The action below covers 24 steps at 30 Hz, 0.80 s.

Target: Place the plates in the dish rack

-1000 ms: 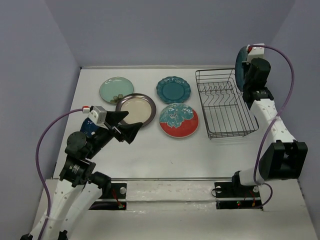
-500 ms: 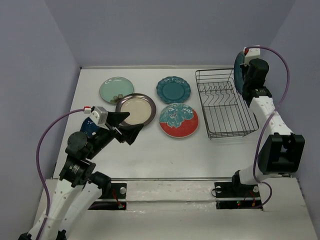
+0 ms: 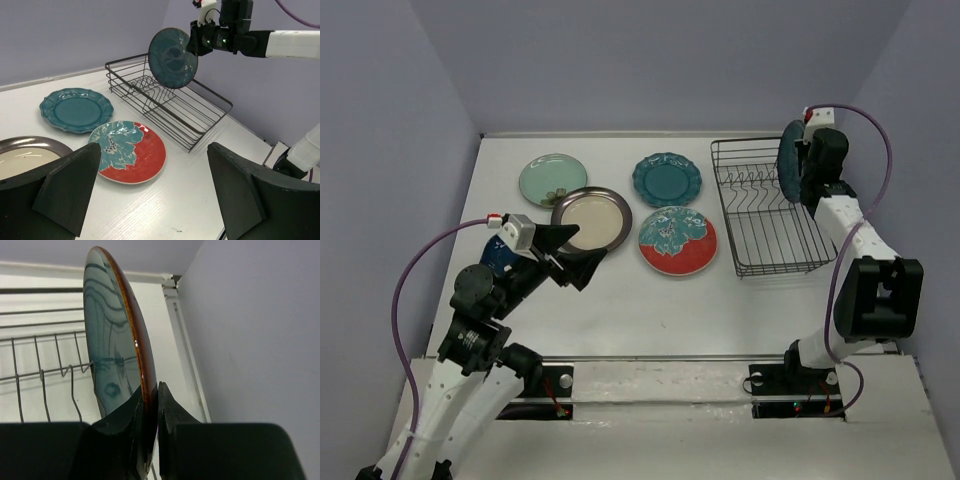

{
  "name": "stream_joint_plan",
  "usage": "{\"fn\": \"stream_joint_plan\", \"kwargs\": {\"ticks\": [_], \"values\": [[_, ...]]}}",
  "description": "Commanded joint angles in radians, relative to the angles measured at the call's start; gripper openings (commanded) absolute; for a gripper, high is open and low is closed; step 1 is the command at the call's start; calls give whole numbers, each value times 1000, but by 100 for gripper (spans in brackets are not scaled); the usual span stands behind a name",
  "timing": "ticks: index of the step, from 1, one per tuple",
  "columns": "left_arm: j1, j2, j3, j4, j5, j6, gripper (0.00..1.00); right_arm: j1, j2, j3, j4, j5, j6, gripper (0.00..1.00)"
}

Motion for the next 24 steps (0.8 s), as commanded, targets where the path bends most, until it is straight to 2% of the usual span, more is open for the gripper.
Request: {"fn": "stream_joint_plan", "kwargs": {"ticks": [1,8,11,12,15,18,20,21,22,23,24], "values": [[-5,-4,44,30,-27,-6,99,-2,-5,-5,216,2,56,7],[-8,15,32,45,-72,-80,99,-2,31,-52,217,38,118,7],[-11,41,39,32,-96,-95,99,-2,43,-43,193,49,159,14],[-10,70,44,27,-87,-107,99,-11,47,-40,171,49,182,25],[-10,150,45,22,-69,-147,99,-11,67,-10,121,70,228,49],[-10,241,55,6,-52,-210,99,-11,66,16,75,107,277,70],[-10,272,32,22,-46,-261,99,-11,60,33,39,129,297,78],[-11,291,16,59,-49,-319,91,-11,55,41,26,136,311,85],[-13,301,-17,77,-53,-350,88,-11,46,64,-8,140,311,87],[-19,328,-34,112,-59,-405,78,-11,40,76,-30,141,357,91],[-28,345,-65,130,-93,-428,73,-11,18,93,-56,140,369,93]]}}
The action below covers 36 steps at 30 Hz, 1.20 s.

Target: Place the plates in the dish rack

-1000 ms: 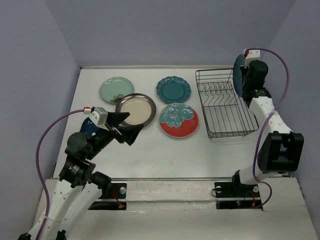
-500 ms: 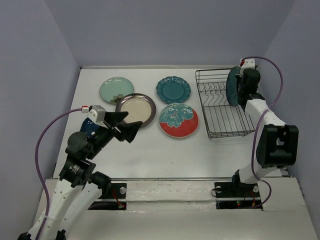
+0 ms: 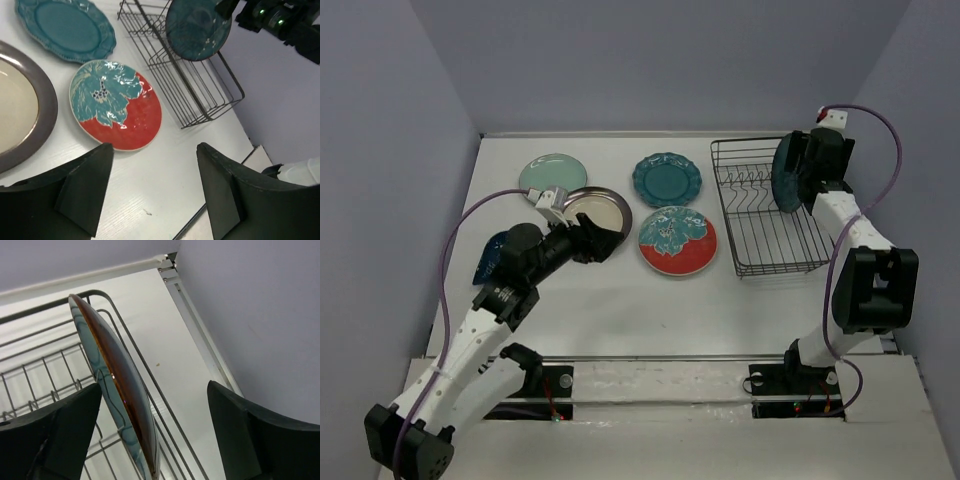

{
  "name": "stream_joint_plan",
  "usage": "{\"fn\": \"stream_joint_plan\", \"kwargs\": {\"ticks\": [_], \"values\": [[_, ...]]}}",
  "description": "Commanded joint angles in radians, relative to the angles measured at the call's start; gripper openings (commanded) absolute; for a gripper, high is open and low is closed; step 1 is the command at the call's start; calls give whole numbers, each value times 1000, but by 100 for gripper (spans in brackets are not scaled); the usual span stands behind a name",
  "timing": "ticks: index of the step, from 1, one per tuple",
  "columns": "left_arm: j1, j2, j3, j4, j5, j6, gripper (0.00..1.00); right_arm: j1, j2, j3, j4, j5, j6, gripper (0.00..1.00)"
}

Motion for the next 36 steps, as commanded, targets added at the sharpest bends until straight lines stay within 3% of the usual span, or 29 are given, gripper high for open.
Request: {"fn": "stream_joint_plan", "kwargs": {"ticks": [1,7,11,15,27,34,36], "values": [[-32,48,-78,122,-42,-178,70,-5,-65,99,-65,43,113,95],[-164,225,-113,227,-244,-258,61,-5,-223,117,-206,-84,284,99],[-250,370,-63,233,-436,-272,60,-5,-394,2,-197,-317,411,95],[-304,519,-1,235,-597,-292,61,63,-537,-103,-173,-418,455,94],[-313,832,31,415,-649,-428,67,111,-751,-240,-236,-607,444,94],[-314,960,51,527,-626,-464,64,111,-786,-268,-242,-673,467,94],[-314,980,25,604,-626,-494,59,111,-792,-266,-243,-673,464,94]]}}
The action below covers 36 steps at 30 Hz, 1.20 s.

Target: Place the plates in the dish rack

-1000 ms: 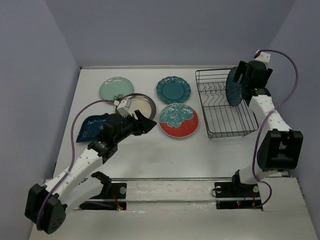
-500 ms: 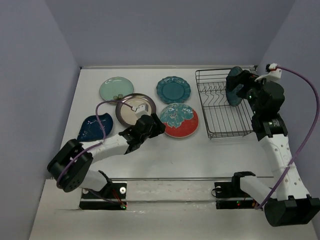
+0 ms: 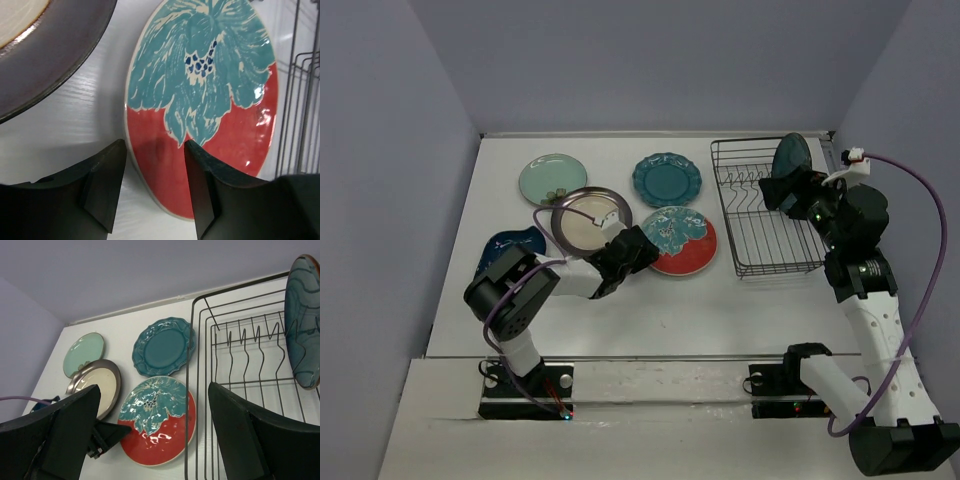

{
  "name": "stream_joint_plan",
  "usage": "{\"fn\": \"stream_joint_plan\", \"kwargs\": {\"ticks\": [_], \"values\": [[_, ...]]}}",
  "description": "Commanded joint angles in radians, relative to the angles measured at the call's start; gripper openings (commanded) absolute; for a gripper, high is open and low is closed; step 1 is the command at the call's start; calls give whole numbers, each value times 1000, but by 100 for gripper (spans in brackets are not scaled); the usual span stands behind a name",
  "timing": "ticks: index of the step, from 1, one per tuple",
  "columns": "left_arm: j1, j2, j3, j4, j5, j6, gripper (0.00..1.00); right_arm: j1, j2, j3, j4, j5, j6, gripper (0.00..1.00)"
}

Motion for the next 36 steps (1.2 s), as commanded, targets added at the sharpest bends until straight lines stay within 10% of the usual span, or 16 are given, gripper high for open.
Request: {"fn": "stream_joint_plan", "kwargs": {"ticks": [1,7,12,23,36], "values": [[-7,29,-19,190,-54,-64,58,4,-25,1,2,-39,-2,94],[-13,90,-74,313,-86,-127,42,4,-26,24,-6,-90,20,94],[-19,110,-79,356,-93,-115,6,4,-51,24,-15,-128,43,94],[-44,-368,-234,254,-184,61,6,25,-9,26,-58,-326,64,94],[114,-967,-306,-64,-14,87,6,381,244,29,-53,-217,-13,96]]}}
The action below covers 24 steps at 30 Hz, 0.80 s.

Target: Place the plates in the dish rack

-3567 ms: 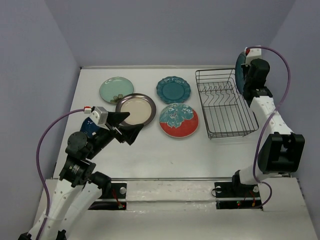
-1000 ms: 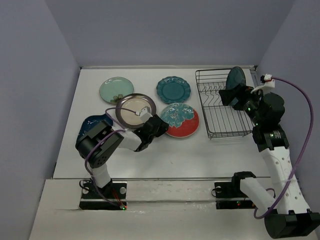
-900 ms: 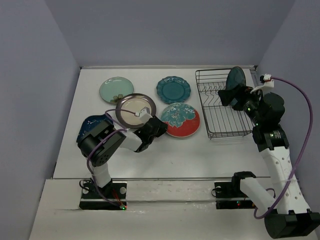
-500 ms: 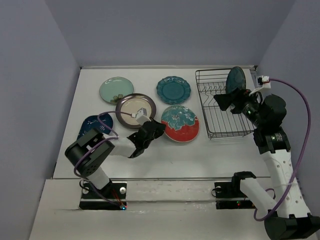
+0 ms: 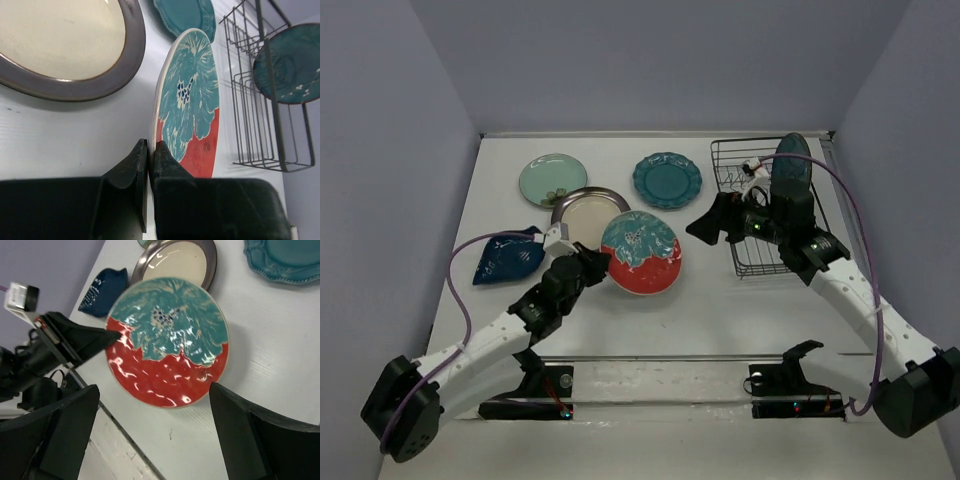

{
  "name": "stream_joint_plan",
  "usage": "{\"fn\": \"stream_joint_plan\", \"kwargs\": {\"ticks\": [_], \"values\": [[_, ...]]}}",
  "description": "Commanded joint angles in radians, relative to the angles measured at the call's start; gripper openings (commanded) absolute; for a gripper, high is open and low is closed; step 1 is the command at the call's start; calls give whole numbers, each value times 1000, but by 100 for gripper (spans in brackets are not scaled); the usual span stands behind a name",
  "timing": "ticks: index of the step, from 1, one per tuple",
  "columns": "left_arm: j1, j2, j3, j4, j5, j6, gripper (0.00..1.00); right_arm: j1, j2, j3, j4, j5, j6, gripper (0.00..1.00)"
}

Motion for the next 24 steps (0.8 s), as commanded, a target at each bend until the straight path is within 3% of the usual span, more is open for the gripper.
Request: {"fn": "stream_joint_plan", "kwargs": {"ticks": [1,6,13,24], "values": [[81,-178,63,89,86,-31,6,46,54,29,24,46,-36,97],[141,-261,132,14,175,-20,6,64,110,32,55,68,-38,100],[149,-284,140,78,305,-57,6,87,187,13,127,7,8,100],[147,-316,198,122,388,-58,6,109,190,-34,164,111,31,100]]}}
